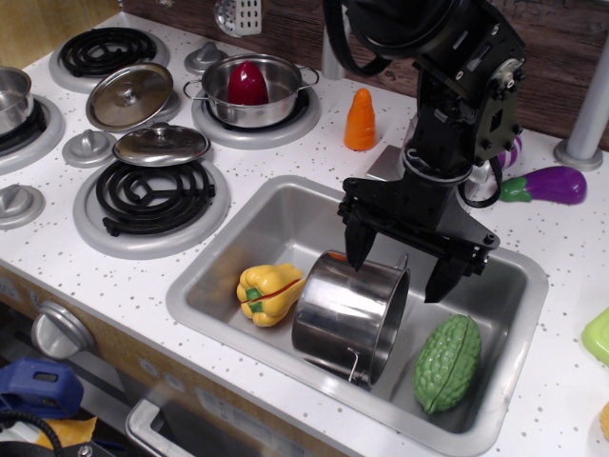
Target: Flip pot upright in sink
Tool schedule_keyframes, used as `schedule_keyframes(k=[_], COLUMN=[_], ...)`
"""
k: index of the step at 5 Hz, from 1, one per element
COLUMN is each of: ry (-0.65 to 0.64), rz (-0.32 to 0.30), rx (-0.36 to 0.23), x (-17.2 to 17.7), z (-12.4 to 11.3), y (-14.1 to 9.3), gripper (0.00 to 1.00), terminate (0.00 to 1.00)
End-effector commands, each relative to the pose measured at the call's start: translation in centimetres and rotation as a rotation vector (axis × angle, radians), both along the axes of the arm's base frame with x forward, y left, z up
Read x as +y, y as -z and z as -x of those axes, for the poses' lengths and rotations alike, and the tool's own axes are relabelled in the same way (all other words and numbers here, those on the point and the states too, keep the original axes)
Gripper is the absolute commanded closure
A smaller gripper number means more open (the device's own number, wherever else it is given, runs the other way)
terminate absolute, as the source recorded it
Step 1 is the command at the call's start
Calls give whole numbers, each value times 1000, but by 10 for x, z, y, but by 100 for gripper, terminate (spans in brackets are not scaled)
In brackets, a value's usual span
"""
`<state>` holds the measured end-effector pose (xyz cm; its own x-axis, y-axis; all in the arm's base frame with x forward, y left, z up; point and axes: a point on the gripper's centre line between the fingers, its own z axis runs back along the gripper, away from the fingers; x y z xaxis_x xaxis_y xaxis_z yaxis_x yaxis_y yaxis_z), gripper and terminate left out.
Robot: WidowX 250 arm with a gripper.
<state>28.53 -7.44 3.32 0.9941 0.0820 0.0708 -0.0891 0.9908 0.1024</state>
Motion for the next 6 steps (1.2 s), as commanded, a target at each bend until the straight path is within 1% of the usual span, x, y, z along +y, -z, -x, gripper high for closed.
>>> schedule_keyframes(k=[1, 2, 4, 5, 6], ry=[0, 30, 99, 131, 129], rz=[0, -66, -315, -456, -545], rx=[0, 7, 41, 42, 30], x=[0, 0, 0, 1, 3], z=[0, 0, -3, -2, -1], y=[0, 0, 0, 6, 15], gripper=[0, 0, 0, 0, 0], terminate=[0, 0, 0, 0, 0])
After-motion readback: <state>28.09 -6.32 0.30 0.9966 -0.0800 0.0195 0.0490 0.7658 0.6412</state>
